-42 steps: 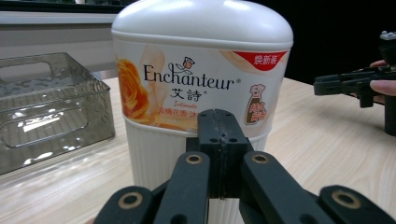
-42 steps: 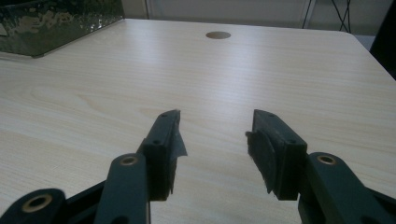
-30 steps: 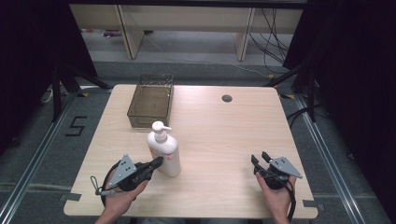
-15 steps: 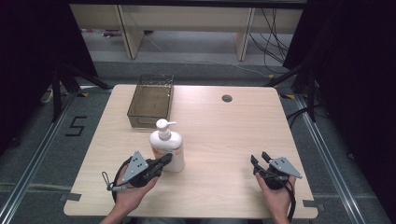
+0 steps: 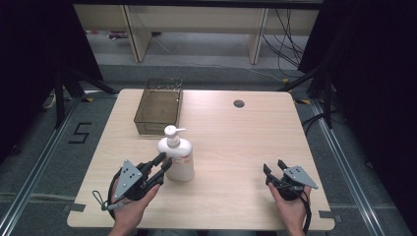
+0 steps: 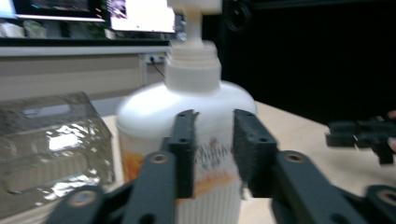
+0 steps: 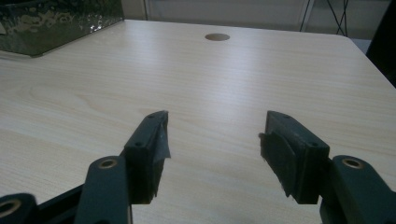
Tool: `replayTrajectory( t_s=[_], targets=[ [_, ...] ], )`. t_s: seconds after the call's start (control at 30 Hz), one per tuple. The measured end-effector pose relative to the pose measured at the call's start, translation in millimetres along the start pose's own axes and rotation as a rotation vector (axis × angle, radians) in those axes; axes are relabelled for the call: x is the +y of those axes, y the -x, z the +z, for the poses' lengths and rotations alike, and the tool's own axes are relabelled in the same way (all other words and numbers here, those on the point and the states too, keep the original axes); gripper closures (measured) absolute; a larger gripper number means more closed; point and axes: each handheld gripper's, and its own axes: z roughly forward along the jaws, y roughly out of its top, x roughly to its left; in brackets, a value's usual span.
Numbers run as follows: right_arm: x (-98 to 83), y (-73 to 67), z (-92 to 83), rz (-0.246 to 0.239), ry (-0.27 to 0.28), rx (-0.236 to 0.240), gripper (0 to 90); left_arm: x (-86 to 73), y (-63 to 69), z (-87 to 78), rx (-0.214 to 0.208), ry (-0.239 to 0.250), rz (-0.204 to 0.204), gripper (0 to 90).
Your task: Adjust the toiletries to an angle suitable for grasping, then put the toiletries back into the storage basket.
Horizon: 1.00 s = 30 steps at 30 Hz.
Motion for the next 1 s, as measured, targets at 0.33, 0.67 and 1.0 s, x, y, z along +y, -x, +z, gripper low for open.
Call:
replayTrajectory(
  t_s=[0.33, 0.67, 1.0],
  targets=[
    [0.3, 0.2, 2.1, -0.053, 0.006, -0.009, 38.5, 19.8, 4.7, 12.9, 0.085, 0.037, -0.021, 45.4],
    [-0.2, -1.7, 3.6, -0.024, -0.003, 0.003, 37.0, 40.8, 14.2, 29.8, 0.146, -0.008, -0.002, 40.2],
    [0.4, -5.7, 2.3, -0.004, -0.038, -0.013, 36.9, 50.6, 17.7, 40.5, 0.195, -0.05, 0.01, 41.4]
  ],
)
